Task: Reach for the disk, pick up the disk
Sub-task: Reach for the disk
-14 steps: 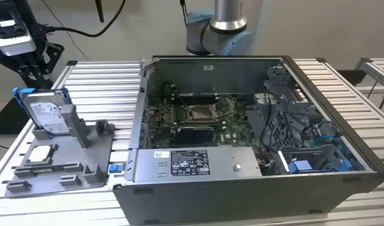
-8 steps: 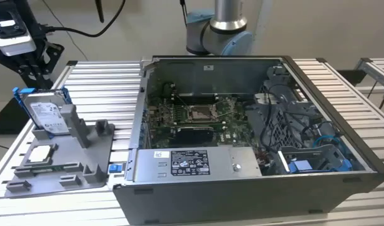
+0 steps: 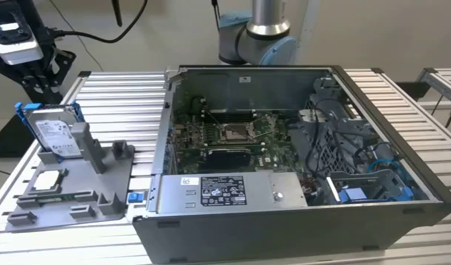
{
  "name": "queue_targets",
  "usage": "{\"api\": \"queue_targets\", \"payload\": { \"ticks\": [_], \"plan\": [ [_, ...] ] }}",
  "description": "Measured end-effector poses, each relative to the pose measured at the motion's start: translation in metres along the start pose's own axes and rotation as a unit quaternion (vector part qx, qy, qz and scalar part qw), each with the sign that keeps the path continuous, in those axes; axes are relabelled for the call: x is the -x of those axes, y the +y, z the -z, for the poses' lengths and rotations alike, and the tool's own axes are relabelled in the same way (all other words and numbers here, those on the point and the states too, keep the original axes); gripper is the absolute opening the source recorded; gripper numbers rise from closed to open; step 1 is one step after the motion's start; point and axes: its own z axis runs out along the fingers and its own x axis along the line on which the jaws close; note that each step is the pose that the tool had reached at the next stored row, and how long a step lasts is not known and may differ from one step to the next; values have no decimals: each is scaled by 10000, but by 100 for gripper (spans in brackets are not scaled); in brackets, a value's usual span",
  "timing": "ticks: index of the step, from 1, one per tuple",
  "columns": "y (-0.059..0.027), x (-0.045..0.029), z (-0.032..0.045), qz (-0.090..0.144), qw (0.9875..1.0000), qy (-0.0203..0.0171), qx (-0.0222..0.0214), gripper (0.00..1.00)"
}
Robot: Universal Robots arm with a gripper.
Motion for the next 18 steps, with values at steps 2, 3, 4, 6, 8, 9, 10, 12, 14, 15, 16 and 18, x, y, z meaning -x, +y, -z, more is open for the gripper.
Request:
{"api": "queue_targets", "payload": {
  "ticks": [2,3,4,6,8,9,10,12,14,15,16,18],
  "plan": [
    [28,-1,-1,0,10000,0,0,0],
    [44,-1,-2,1,10000,0,0,0],
    [62,-1,-2,1,10000,0,0,0],
    [107,-3,-4,0,10000,0,0,0],
    [162,-5,-6,0,10000,0,0,0],
    [193,-5,-7,0,10000,0,0,0],
    [224,-6,-8,0,10000,0,0,0],
    [287,-8,-11,1,10000,-1,0,0],
    [352,-12,-13,0,10000,0,0,0],
    [382,-16,-14,0,10000,0,0,0],
    [406,-20,-15,1,10000,0,0,0],
    [428,-62,-16,0,10000,1,0,0]
  ]
}}
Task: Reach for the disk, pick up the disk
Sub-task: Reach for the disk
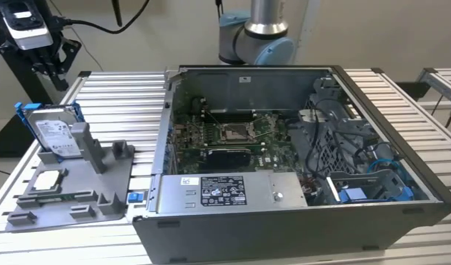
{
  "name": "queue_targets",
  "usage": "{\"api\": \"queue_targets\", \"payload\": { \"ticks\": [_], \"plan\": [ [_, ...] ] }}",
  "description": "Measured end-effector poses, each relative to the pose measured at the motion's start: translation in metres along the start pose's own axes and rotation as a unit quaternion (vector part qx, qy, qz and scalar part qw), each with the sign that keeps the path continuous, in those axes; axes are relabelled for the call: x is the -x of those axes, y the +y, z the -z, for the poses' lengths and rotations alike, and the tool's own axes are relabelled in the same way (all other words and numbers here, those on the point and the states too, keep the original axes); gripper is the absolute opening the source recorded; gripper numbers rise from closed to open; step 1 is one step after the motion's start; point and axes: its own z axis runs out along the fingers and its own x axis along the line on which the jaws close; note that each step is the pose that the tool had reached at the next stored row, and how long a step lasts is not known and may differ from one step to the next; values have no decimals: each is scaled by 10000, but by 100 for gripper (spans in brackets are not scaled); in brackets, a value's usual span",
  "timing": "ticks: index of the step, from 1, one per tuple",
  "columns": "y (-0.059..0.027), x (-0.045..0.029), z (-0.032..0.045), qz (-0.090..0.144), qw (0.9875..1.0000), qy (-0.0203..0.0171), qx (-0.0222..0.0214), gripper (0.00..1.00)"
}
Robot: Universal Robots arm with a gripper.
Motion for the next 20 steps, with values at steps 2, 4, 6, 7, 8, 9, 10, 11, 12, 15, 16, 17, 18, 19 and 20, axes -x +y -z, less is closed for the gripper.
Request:
{"api": "queue_targets", "payload": {
  "ticks": [2,4,6,7,8,9,10,11,12,15,16,17,18,19,20],
  "plan": [
    [2,-76,-1,0,10000,-1,0,0],
    [4,-162,-2,0,10000,-1,0,0],
    [5,-245,-3,0,10000,-1,0,0],
    [6,-283,-3,1,10000,-1,0,0],
    [7,-322,-4,1,10000,-1,0,0],
    [8,-360,-5,1,10000,-1,0,0],
    [8,-400,-6,1,10000,-1,0,0],
    [9,-436,-7,1,10000,-1,0,0],
    [10,-471,-8,1,10000,-1,0,0],
    [11,-563,-10,1,10000,-1,0,0],
    [11,-594,-11,2,10000,-1,0,0],
    [10,-625,-12,2,10000,-1,0,0],
    [8,-654,-13,2,10000,-1,0,0],
    [6,-680,-13,2,10000,-1,0,0],
    [2,-703,-14,2,10000,-1,0,0]
  ]
}}
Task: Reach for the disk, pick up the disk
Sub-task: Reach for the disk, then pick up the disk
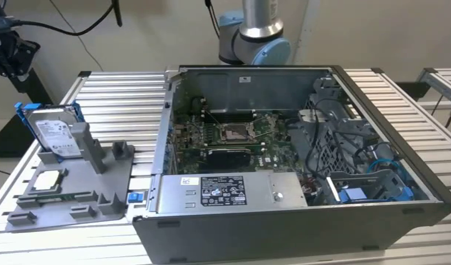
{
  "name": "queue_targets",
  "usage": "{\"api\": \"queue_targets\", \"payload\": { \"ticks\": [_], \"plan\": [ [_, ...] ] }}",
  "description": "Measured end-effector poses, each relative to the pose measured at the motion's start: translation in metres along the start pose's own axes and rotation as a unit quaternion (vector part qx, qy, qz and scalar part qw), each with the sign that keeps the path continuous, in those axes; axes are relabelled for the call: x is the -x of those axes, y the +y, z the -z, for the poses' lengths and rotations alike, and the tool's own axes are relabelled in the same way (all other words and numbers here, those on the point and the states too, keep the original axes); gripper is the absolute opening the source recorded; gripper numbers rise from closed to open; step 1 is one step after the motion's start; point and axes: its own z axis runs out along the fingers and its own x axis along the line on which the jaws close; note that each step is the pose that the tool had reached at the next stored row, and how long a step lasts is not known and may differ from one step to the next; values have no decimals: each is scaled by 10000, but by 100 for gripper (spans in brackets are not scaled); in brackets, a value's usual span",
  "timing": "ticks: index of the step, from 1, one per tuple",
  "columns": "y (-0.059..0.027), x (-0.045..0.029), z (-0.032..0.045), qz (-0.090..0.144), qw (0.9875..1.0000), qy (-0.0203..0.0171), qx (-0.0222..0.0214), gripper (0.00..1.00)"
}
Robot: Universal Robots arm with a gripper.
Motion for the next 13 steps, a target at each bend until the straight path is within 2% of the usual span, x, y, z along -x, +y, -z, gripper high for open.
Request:
{"api": "queue_targets", "payload": {
  "ticks": [4,13],
  "plan": [
    [-7,-54,0,1,10000,1,0,0],
    [-15,-57,0,4,10000,0,0,0]
  ]
}}
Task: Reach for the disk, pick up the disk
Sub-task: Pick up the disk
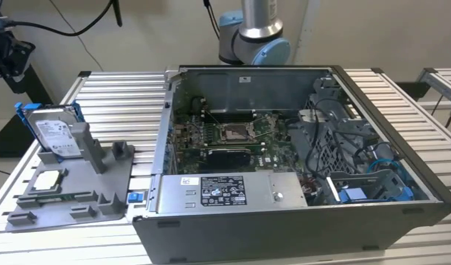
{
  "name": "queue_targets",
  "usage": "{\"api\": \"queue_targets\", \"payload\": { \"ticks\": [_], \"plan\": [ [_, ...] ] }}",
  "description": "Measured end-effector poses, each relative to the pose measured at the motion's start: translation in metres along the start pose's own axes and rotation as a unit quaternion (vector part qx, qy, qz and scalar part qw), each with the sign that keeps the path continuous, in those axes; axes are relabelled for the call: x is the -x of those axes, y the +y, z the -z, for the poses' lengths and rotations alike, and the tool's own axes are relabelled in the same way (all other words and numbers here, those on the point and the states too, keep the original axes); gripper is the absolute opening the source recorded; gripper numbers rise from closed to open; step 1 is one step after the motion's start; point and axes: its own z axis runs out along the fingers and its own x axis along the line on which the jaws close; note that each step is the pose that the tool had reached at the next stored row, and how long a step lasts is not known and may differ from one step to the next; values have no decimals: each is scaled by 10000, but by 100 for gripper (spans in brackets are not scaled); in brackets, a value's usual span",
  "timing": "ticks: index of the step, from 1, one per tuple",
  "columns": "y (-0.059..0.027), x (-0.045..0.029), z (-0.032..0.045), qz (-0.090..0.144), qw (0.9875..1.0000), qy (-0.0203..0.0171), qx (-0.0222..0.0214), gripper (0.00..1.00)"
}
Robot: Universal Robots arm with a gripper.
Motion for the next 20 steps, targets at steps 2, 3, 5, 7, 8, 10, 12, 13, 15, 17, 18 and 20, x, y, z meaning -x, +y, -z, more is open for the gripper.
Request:
{"api": "queue_targets", "payload": {
  "ticks": [2,3,5,7,8,10,12,13,15,17,18,20],
  "plan": [
    [0,0,0,9,10000,0,0,0],
    [0,0,0,17,10000,0,0,0],
    [0,0,0,37,10000,2,-1,0],
    [0,0,0,66,10000,2,-2,0],
    [0,0,-1,90,10000,3,-3,0],
    [-1,0,0,155,9999,6,-6,0],
    [-1,0,-1,235,9997,9,-9,0],
    [0,0,0,275,9996,10,-10,0],
    [0,0,0,356,9994,14,-12,0],
    [0,0,0,437,9990,17,-15,0],
    [0,0,0,478,9989,18,-16,0],
    [0,0,0,554,9985,21,-18,0]
  ]
}}
